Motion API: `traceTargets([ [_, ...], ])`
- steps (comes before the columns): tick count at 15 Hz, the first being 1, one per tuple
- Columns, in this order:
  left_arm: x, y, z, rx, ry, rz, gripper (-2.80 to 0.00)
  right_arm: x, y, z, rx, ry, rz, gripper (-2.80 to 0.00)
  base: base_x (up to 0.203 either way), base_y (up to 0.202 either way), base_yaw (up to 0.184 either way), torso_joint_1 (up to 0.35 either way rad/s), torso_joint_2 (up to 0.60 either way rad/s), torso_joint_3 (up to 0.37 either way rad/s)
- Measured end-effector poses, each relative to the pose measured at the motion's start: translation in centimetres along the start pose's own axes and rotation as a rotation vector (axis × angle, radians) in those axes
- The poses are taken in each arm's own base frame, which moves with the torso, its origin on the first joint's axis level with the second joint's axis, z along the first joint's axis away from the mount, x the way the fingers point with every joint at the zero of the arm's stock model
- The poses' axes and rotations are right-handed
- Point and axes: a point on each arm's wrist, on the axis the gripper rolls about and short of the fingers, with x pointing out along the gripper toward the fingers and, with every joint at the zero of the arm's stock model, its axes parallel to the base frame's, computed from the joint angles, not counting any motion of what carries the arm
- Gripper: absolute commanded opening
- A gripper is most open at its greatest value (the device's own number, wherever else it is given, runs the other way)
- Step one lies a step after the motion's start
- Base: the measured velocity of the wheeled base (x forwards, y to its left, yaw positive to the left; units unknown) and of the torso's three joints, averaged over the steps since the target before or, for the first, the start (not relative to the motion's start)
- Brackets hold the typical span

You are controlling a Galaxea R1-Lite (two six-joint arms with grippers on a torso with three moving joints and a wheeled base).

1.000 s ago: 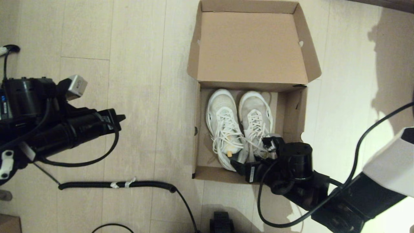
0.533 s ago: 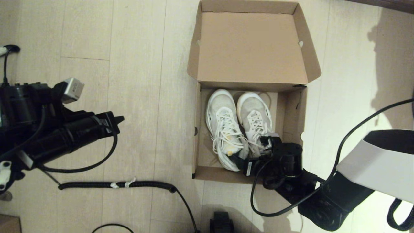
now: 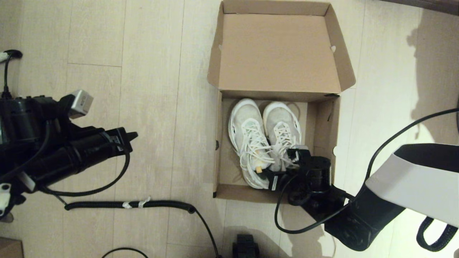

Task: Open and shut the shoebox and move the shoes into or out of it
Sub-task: Put the shoes out of the shoe box

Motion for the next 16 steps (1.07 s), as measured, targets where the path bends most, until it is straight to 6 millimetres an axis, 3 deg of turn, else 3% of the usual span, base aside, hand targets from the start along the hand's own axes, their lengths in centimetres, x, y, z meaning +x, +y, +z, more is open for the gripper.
traceTargets([
  [4, -0.5, -0.1, 0.0, 0.001, -0.005, -0.002, -2.80, -0.4, 0.0, 0.4, -0.026, -0.001, -0.009, -2.80, 0.000, 0.000, 0.000, 0.000, 0.00, 0.000],
  [7, -0.8, -0.1, 0.2, 0.001, -0.014, -0.004, -2.80, -2.1, 0.2, 2.1, -0.034, 0.017, -0.008, -2.80, 0.000, 0.000, 0.000, 0.000, 0.00, 0.000],
  [12, -1.8, -0.3, 0.4, 0.004, -0.028, -0.008, -2.80, -6.8, 0.5, 6.3, -0.042, 0.079, 0.004, -2.80, 0.000, 0.000, 0.000, 0.000, 0.00, 0.000],
  [16, -2.6, -0.4, 0.7, 0.005, -0.049, -0.012, -2.80, -11.5, 0.4, 8.7, 0.000, 0.167, 0.112, -2.80, 0.000, 0.000, 0.000, 0.000, 0.00, 0.000],
])
